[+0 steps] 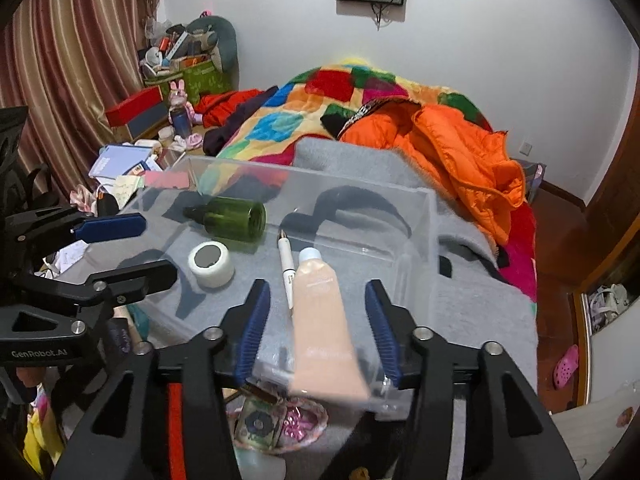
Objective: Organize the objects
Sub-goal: 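Place the tape roll in the box with the left tool while the right tool drops the beige tube in, then grasp the red pouch with the right tool while the left tool grasps the purple spray bottle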
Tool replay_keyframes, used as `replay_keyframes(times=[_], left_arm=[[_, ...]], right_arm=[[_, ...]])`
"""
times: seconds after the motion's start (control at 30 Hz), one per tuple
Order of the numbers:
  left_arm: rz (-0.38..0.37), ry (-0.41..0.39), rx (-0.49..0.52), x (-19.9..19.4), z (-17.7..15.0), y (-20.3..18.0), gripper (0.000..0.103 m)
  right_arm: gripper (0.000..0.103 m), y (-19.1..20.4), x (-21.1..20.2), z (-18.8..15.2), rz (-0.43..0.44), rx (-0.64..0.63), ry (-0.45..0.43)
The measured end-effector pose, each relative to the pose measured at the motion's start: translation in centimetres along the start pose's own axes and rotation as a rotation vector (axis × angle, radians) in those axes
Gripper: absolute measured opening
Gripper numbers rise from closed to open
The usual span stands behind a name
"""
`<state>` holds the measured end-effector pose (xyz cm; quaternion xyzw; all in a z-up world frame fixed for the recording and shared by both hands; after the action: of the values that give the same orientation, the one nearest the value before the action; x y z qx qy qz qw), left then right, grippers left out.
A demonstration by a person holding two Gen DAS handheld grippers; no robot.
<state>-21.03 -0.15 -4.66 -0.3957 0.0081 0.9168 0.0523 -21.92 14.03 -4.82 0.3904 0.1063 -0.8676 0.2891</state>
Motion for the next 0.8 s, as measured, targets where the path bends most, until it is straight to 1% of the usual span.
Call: replay_keyframes(times=[0.1, 0.17, 0.27, 0.37, 0.53, 0.67, 0.73, 0.8], left_arm=[[0.032, -0.032, 0.013, -1.7, -0.6, 0.1, 0.073], [0.057, -0.05, 0.021, -2.7, -1.2, 0.2, 0.079], [0.088, -0.072, 0.024, -4.1, -2.3, 0.3, 0.084], [0.089, -0.068, 0.002, -4.5, -3.6, 0.1, 0.086], [0.066, -0.041, -0.053, -3.5, -5.7, -0.7, 0.086], [0.116, -0.027, -0.074, -2.4, -7.0, -1.2, 0.086], [0.122, -0.028, -0.094, -2.1, -7.5, -1.0, 0.085], [0.102, -0.018, -0.126, -1.8, -8.1, -0.6, 0.075]], right_arm=[[0.05, 0.1, -1.5, -0.1, 0.0, 0.004, -0.029], [0.052, 0.2, -2.7, -0.2, 0.002, 0.004, -0.051], [0.056, 0.7, -4.5, -0.8, 0.017, 0.0, -0.085], [0.061, 1.3, -5.6, -1.6, 0.041, 0.001, -0.104], [0.062, 3.3, -5.8, -4.4, 0.075, -0.012, -0.082], [0.062, 4.8, -5.4, -6.4, 0.082, -0.04, -0.049], [0.062, 5.6, -5.1, -7.4, 0.085, -0.06, -0.031], [0.062, 6.3, -4.7, -8.2, 0.083, -0.085, -0.011]])
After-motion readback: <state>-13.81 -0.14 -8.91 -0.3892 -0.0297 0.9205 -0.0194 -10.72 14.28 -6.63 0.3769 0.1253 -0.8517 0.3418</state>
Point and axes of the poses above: each gripper's, at about its wrist camera, not at the fingertips, and x roughly the way its jaws point, y to its left, z to its top, the point moved 7 cm from there along x, roughly the way its jaws point, and after that the axes turned 3 degrees about z, right-handed, at the moved point
